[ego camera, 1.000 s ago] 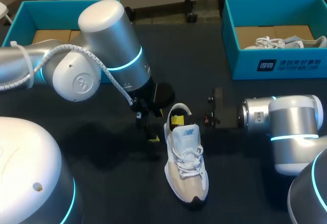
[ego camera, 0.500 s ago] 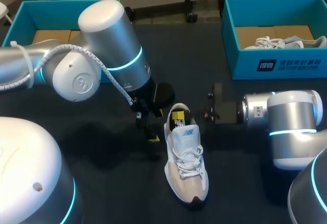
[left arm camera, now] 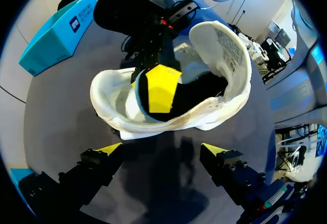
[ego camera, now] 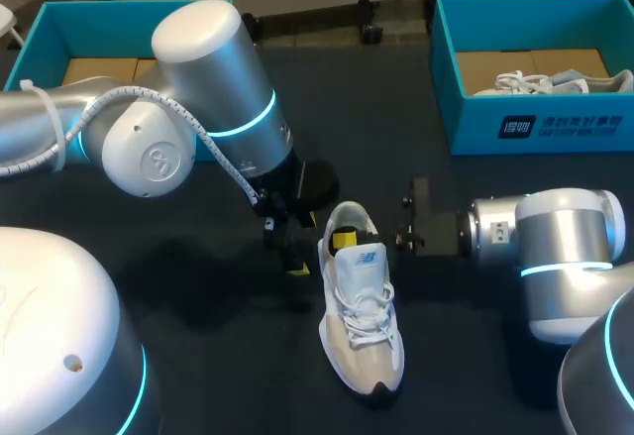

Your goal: Take the shoe out of the shoebox, open the shoe tongue, remove and reinsert the insole, then place the shoe into the shoebox

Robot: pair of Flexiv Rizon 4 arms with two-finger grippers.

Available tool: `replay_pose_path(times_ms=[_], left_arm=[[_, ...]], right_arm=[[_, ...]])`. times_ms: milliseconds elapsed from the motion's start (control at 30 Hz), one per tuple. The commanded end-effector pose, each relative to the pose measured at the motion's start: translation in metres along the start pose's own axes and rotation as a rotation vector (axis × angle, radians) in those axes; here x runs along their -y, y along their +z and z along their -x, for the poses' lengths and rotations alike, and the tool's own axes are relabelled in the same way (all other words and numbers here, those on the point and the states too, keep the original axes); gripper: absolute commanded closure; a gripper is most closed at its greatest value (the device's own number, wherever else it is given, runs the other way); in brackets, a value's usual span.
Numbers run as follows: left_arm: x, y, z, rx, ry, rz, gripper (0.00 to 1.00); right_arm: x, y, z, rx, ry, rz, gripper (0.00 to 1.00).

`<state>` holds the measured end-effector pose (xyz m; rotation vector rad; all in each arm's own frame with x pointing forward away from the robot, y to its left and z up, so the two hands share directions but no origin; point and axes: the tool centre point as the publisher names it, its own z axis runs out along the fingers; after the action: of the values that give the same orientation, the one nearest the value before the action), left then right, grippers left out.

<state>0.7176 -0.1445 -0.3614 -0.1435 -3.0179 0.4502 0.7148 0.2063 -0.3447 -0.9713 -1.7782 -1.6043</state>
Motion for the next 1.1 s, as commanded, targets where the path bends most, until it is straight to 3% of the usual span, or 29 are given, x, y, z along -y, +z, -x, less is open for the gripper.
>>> replay_pose_path(times_ms=[33, 467, 933, 1100], left_arm=[[-0.001, 0.000, -0.001, 0.001, 0.001, -0.004, 0.00], [-0.001, 0.000, -0.001, 0.001, 0.001, -0.004, 0.00], [-0.001, 0.000, -0.001, 0.001, 0.001, -0.004, 0.00], [-0.009, -0.018, -0.002, -0.029, 0.016, -0.024, 0.00]], right_arm=[[-0.004, -0.001, -0.008, 0.014, -0.027, -0.003, 0.38], [-0.026, -0.006, -0.024, 0.047, -0.115, -0.019, 0.33], [-0.034, -0.011, -0.022, 0.053, -0.164, -0.032, 0.42], [-0.036, -0.014, -0.022, 0.058, -0.173, -0.036, 0.42]])
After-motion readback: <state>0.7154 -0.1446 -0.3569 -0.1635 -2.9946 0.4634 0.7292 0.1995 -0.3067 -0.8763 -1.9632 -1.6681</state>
